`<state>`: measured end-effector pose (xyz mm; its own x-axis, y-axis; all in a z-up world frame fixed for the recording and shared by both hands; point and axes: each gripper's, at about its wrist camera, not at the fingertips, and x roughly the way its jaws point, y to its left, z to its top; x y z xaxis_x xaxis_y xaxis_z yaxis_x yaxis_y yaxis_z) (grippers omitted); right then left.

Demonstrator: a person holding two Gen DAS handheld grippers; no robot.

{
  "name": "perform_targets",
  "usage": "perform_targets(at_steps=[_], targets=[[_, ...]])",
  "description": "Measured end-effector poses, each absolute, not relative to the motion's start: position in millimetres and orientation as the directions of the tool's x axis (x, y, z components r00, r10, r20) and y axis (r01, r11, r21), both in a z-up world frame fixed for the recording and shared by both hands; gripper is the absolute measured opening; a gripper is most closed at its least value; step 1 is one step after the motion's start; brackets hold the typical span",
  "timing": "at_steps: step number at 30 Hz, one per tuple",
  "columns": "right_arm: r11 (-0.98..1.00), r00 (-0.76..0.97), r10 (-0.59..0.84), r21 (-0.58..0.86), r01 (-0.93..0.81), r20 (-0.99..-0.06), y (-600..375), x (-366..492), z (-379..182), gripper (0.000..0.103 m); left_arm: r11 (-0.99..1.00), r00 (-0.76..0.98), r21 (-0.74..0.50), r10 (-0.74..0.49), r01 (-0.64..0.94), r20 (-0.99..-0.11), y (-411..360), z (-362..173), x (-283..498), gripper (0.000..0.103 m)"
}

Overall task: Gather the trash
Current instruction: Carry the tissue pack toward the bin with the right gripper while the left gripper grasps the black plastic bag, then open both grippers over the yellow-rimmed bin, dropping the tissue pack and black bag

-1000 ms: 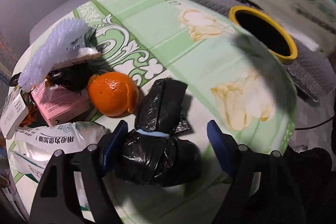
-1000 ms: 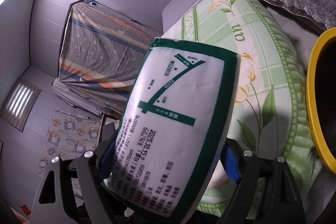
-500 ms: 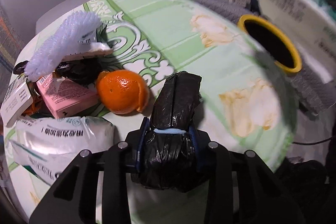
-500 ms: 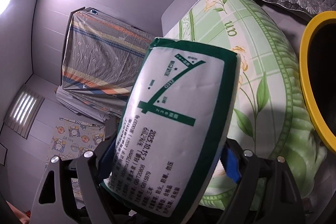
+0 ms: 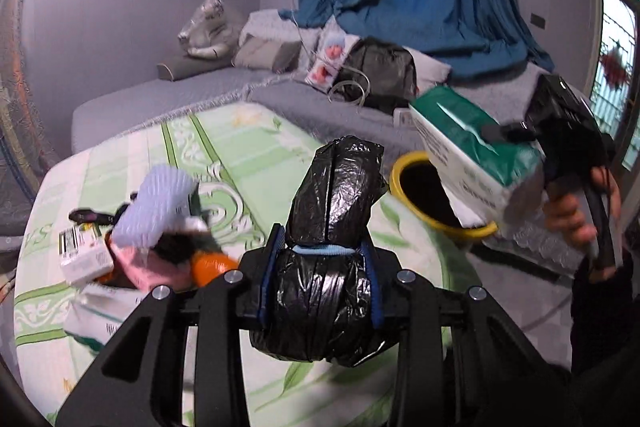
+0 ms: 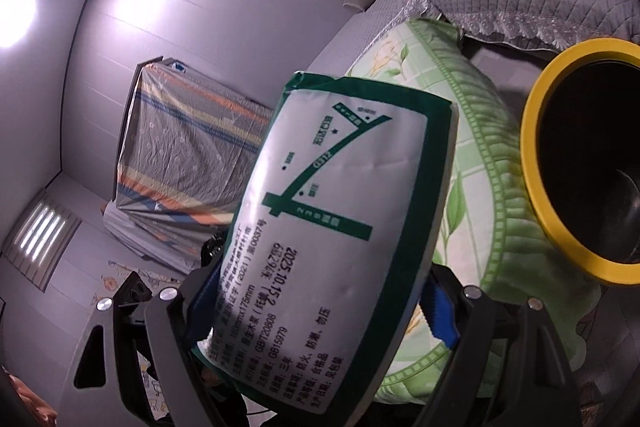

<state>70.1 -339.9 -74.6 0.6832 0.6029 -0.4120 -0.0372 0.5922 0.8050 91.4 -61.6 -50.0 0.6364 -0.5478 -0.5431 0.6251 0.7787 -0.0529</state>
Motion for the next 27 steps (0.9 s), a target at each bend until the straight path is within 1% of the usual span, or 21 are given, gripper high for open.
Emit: perform_targets(at_steps=[4,9,12,15,22,27], targets=[[0.615,0.738,0.528,0.788,0.009,-0.420,-361,55,-73,0.079,0.761,0.625,-0.054,-0.569,0.647,-0.533,-89,-43,100,0.034],[0.608,0.790,0.465,0.793,0.044,-0.400,-390,33,-73,0.079,0.747,0.621,-0.032,-0.576,0.664,-0.532,-135,-36,105,0.034],[0.618,0.816,0.411,0.782,0.077,-0.405,-405,20,-73,0.079,0.719,0.592,-0.044,-0.604,0.694,-0.534,-161,-35,109,0.034],[0.606,0.837,0.378,0.789,0.099,-0.396,-422,9,-75,0.079,0.698,0.585,-0.024,-0.618,0.716,-0.525,-185,-36,109,0.034],[0.620,0.875,0.261,0.765,0.173,-0.409,-453,-9,-80,0.079,0.654,0.549,-0.034,-0.662,0.756,-0.510,-227,-38,108,0.034],[0.640,0.878,0.173,0.729,0.245,-0.447,-472,-11,-87,0.079,0.643,0.547,-0.023,-0.670,0.766,-0.501,-255,-39,111,0.034]])
